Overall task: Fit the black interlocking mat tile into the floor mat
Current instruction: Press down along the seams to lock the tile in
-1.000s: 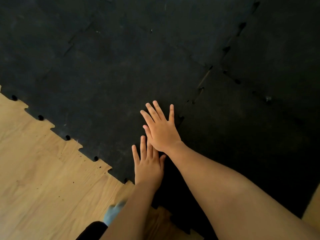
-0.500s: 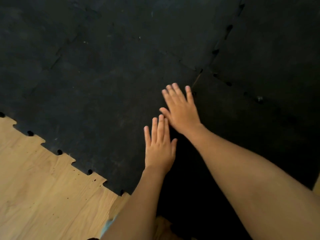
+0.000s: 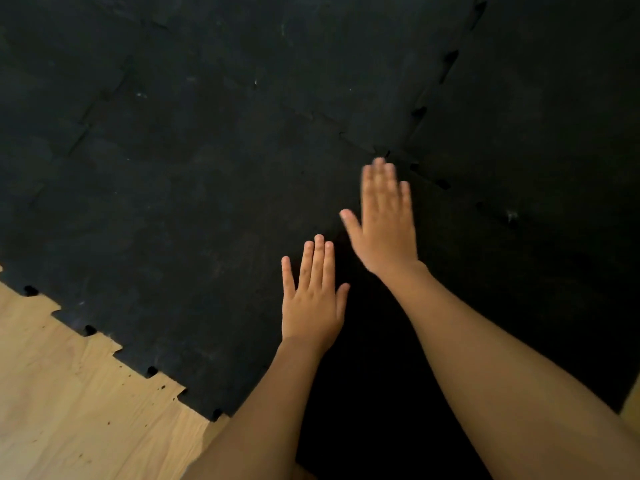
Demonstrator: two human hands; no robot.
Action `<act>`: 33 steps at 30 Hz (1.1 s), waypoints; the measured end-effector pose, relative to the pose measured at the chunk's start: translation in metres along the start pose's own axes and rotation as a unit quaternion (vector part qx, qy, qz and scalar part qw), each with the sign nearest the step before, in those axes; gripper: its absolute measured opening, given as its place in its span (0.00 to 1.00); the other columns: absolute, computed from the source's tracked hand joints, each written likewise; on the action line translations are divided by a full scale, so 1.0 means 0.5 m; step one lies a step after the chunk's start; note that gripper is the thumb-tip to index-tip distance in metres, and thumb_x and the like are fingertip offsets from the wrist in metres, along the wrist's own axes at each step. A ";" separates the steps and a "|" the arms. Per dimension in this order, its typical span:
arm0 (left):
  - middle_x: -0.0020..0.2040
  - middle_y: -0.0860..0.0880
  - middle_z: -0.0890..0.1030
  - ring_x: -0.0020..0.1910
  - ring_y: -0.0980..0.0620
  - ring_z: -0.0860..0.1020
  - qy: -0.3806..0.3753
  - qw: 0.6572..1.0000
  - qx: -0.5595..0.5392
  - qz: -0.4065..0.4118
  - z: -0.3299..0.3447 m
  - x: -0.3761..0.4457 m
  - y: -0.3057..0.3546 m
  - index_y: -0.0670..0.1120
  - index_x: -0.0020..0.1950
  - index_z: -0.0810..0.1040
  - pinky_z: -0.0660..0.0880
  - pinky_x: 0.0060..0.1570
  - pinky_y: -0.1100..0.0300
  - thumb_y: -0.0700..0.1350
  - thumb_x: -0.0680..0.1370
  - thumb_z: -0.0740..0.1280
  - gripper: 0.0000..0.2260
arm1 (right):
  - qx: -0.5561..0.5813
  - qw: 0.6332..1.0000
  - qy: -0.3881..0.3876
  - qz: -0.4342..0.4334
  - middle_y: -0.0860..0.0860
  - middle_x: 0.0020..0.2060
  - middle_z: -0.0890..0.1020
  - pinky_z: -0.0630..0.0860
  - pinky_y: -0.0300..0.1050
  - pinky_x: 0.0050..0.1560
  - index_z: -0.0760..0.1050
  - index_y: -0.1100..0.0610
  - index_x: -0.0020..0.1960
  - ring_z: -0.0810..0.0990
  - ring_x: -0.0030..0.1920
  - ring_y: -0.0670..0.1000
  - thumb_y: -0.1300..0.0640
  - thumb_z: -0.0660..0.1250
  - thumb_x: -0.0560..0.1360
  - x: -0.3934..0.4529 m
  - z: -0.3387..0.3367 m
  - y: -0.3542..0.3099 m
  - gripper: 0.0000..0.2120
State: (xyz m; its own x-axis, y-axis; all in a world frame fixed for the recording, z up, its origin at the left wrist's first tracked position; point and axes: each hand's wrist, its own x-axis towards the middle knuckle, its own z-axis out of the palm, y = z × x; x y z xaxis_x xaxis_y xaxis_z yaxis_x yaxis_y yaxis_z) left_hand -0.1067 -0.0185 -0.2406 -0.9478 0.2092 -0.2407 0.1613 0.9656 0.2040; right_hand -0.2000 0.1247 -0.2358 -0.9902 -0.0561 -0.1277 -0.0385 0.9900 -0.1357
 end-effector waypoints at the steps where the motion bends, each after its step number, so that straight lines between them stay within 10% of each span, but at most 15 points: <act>1: 0.78 0.47 0.41 0.76 0.51 0.35 -0.002 1.000 0.012 0.011 -0.001 0.008 -0.001 0.46 0.77 0.37 0.32 0.72 0.45 0.56 0.81 0.44 0.29 | -0.012 0.999 -0.009 0.028 0.58 0.78 0.42 0.44 0.58 0.77 0.39 0.60 0.78 0.42 0.79 0.57 0.39 0.46 0.79 0.002 0.000 0.016 0.37; 18: 0.77 0.49 0.34 0.73 0.53 0.30 -0.062 0.995 0.002 0.081 -0.034 0.135 0.094 0.46 0.76 0.34 0.30 0.71 0.48 0.59 0.80 0.39 0.29 | -0.003 0.996 -0.090 -0.007 0.55 0.80 0.42 0.36 0.53 0.74 0.39 0.58 0.79 0.38 0.78 0.53 0.49 0.50 0.82 0.006 -0.037 0.080 0.32; 26: 0.78 0.43 0.38 0.76 0.46 0.35 -0.081 0.994 0.041 0.067 -0.071 0.158 0.144 0.42 0.77 0.37 0.31 0.70 0.47 0.58 0.81 0.44 0.31 | 0.197 0.945 -0.247 0.088 0.57 0.66 0.78 0.68 0.50 0.64 0.76 0.59 0.66 0.75 0.65 0.58 0.54 0.57 0.81 0.200 -0.222 0.170 0.18; 33: 0.78 0.46 0.37 0.76 0.50 0.35 -0.121 0.975 0.021 0.187 -0.100 0.286 0.196 0.44 0.77 0.38 0.35 0.72 0.53 0.54 0.82 0.48 0.30 | 0.028 0.987 -0.151 0.053 0.54 0.80 0.48 0.46 0.52 0.76 0.45 0.56 0.80 0.46 0.79 0.52 0.48 0.52 0.82 -0.015 -0.124 0.236 0.31</act>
State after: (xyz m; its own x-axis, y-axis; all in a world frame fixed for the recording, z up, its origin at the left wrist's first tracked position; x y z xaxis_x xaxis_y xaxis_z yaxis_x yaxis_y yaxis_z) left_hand -0.2404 0.0986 -0.2075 -0.7281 0.5740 -0.3748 0.4996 0.8186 0.2833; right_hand -0.2053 0.2502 -0.1898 -0.9025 0.0034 -0.4306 0.0796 0.9840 -0.1591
